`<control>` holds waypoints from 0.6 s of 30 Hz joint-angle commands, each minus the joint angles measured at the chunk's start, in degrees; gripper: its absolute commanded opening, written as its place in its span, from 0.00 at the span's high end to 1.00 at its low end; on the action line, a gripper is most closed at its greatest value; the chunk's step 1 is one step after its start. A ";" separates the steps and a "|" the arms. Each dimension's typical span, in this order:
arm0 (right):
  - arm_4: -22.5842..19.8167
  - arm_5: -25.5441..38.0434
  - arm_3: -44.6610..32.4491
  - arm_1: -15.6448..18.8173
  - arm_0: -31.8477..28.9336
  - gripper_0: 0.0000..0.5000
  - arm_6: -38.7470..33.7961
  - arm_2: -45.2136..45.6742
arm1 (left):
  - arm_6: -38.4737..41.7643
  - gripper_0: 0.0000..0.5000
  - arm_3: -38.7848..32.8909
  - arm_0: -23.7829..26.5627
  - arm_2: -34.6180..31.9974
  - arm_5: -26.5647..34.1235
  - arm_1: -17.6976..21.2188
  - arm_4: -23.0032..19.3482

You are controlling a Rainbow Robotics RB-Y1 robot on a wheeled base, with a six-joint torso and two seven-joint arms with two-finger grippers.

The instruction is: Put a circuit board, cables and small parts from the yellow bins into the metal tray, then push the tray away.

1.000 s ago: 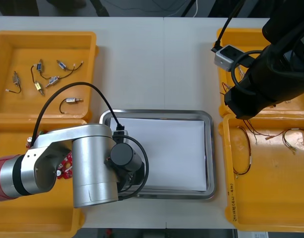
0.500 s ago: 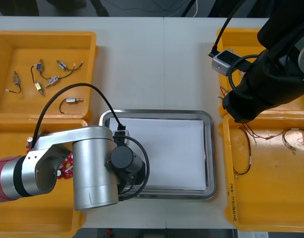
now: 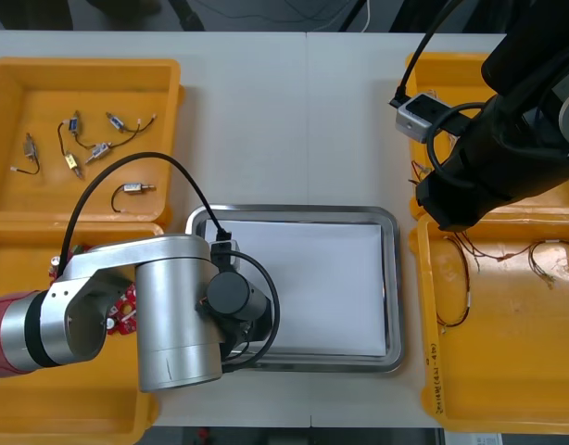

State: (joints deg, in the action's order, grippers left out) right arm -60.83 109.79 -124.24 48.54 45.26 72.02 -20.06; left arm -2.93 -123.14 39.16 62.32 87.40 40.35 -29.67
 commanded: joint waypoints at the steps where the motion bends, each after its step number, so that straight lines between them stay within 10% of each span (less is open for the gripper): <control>1: 0.80 0.21 -1.62 -0.38 -0.08 1.00 2.69 -0.51 | 2.49 0.00 -1.40 1.18 -5.02 0.32 -0.89 -2.94; 18: 0.01 0.21 -1.62 -0.38 -0.26 1.00 2.69 -0.77 | -2.96 0.00 -7.73 1.10 -26.64 12.97 3.59 -19.29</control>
State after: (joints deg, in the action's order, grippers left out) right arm -60.38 109.80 -124.30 48.54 45.22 72.02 -20.06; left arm -2.92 -128.42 39.16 40.48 98.21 41.16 -46.03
